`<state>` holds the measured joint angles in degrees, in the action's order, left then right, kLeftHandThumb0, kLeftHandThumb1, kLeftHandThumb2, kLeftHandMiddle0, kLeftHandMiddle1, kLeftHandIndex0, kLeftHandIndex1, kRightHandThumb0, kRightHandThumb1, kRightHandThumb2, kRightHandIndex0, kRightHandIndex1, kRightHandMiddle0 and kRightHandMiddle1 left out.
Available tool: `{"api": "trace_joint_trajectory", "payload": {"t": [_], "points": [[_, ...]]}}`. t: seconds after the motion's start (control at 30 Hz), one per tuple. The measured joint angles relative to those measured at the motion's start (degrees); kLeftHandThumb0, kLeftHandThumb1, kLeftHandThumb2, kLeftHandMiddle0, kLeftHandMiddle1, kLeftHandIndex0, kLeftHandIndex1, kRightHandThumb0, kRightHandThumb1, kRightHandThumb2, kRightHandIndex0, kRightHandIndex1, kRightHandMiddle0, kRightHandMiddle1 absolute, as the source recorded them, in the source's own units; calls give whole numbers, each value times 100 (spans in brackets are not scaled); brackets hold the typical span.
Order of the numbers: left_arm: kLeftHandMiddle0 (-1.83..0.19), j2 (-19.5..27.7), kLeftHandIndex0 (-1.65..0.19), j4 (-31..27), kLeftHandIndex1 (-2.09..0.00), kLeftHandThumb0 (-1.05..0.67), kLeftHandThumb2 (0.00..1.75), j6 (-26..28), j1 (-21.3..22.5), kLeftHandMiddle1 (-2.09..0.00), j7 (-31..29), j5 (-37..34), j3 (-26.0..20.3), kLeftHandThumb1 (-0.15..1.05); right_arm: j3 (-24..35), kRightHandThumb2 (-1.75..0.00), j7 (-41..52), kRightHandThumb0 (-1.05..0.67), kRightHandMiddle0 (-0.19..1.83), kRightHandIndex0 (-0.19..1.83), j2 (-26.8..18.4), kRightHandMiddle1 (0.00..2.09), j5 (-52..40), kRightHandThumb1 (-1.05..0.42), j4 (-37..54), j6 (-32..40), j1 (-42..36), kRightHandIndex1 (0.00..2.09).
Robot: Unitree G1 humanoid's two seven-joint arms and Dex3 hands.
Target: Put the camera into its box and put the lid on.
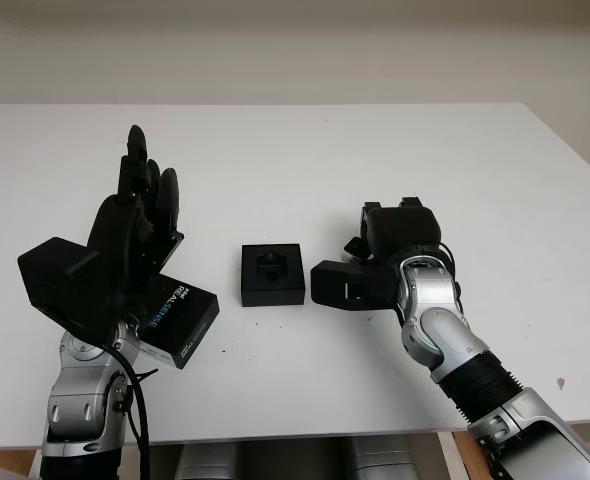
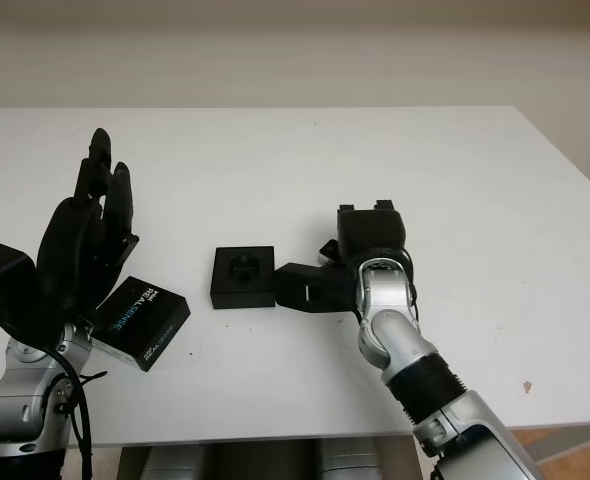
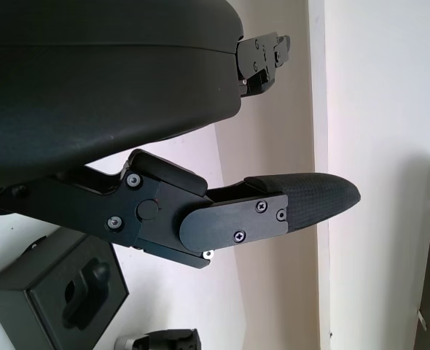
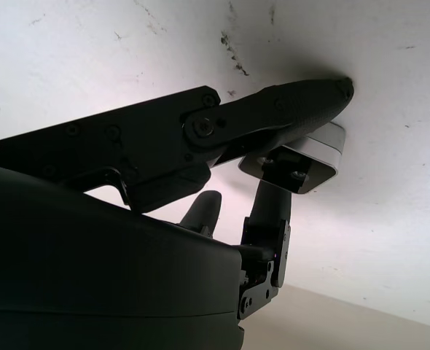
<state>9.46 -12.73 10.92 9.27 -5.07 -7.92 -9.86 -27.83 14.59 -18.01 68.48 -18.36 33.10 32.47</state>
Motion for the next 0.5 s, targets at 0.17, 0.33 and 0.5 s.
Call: {"api": "trace_joint_trajectory", "payload": {"t": [0.17, 0.33, 0.5], "points": [[19, 0, 19, -18, 0, -76, 58, 26, -1, 0, 11, -20, -5, 105, -104, -5, -9, -66, 21, 23, -23, 111, 71, -100, -82, 18, 65, 68], [19, -1, 19, -23, 0, -75, 59, 26, -4, 0, 14, -42, -7, 105, -101, -6, -381, -44, 33, 43, -30, 129, -22, -99, -144, -18, 61, 65], [19, -1, 19, -23, 0, -75, 59, 25, -4, 0, 17, -40, -7, 105, -91, -5, -618, -43, 36, 37, -32, 138, -209, -101, -230, -70, 59, 87]]}}
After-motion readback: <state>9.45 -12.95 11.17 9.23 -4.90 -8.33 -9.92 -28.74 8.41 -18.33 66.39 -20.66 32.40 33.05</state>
